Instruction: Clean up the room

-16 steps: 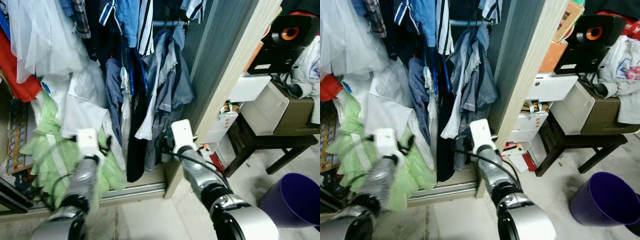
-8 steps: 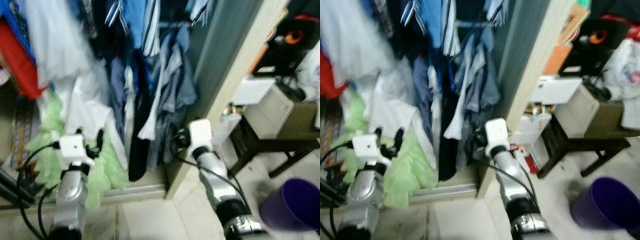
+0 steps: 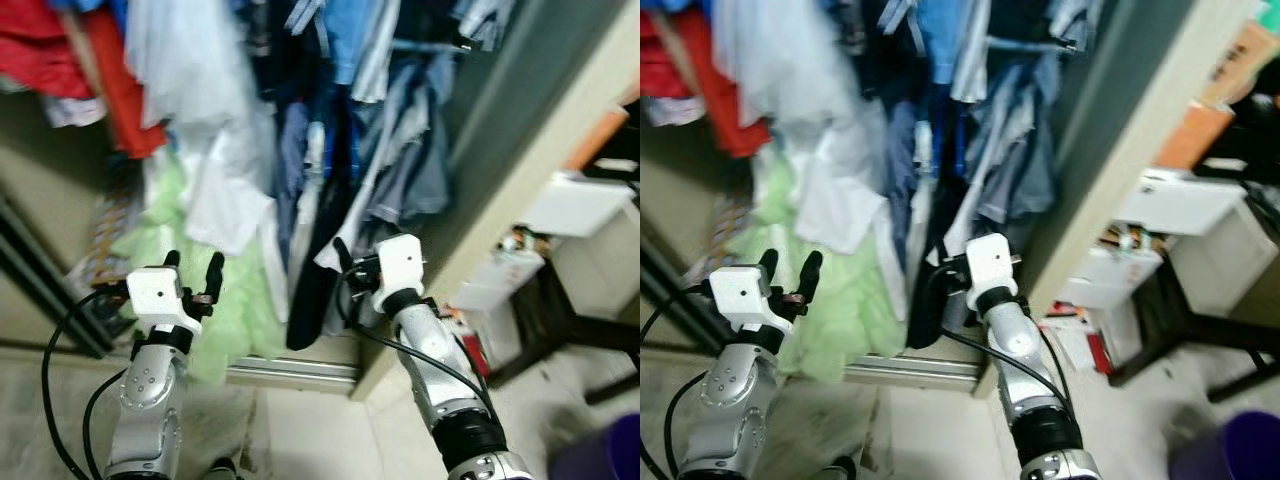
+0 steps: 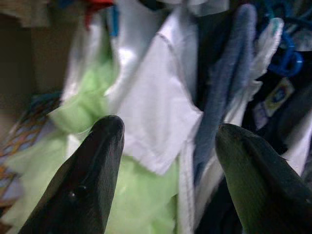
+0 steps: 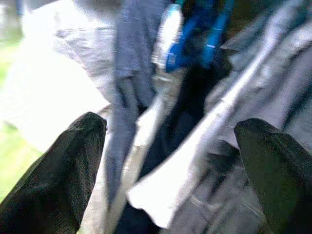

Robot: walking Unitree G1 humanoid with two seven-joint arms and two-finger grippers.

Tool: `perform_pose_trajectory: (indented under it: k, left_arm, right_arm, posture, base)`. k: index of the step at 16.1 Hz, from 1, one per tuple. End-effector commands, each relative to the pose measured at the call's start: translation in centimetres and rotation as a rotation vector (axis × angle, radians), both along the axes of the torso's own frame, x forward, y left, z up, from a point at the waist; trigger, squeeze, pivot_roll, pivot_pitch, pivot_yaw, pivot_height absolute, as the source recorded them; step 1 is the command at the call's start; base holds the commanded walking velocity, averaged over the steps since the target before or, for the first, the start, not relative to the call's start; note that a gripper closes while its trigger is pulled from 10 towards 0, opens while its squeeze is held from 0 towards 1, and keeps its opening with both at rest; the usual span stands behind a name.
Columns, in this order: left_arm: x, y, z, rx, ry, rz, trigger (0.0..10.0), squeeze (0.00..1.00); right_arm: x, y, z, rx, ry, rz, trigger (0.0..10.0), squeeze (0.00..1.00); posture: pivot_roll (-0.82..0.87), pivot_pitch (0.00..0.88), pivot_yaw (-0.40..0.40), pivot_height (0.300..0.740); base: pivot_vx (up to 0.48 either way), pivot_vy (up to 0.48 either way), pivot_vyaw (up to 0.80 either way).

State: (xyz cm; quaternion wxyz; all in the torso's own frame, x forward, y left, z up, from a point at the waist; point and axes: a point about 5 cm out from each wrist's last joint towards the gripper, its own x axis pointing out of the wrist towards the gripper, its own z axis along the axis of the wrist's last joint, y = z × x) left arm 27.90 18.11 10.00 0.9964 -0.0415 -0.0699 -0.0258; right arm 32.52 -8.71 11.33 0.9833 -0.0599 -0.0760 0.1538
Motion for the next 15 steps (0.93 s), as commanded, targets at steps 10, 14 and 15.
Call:
perform_pose_trajectory:
  k: [10, 14, 15]
  left_arm:
    - [0.1, -1.4, 1.1, -0.014, 0.021, -0.064, 10.0, 0.00]
    - [0.1, -1.6, 1.2, -0.012, 0.028, -0.060, 10.0, 0.00]
    - [0.1, -1.7, 1.2, -0.012, 0.029, -0.061, 10.0, 0.00]
  right_arm:
    - [0.0, -0.5, 1.2, -0.036, -0.019, -0.009, 10.0, 0.00]
    - [0.1, -0.5, 1.3, -0.035, -0.011, -0.022, 10.0, 0.00]
    - [0.1, -0.5, 1.3, -0.035, -0.011, -0.022, 10.0, 0.00]
  posture:
    - [-0.09, 0.114, -0.102, 0.740]
    - [-0.09, 0.110, -0.101, 0.740]
    - [-0.09, 0.110, -0.101, 0.740]
  base:
    - [0.000, 0.000, 0.73]
    - [0.000, 0.000, 0.72]
    - [0.000, 0.000, 0.71]
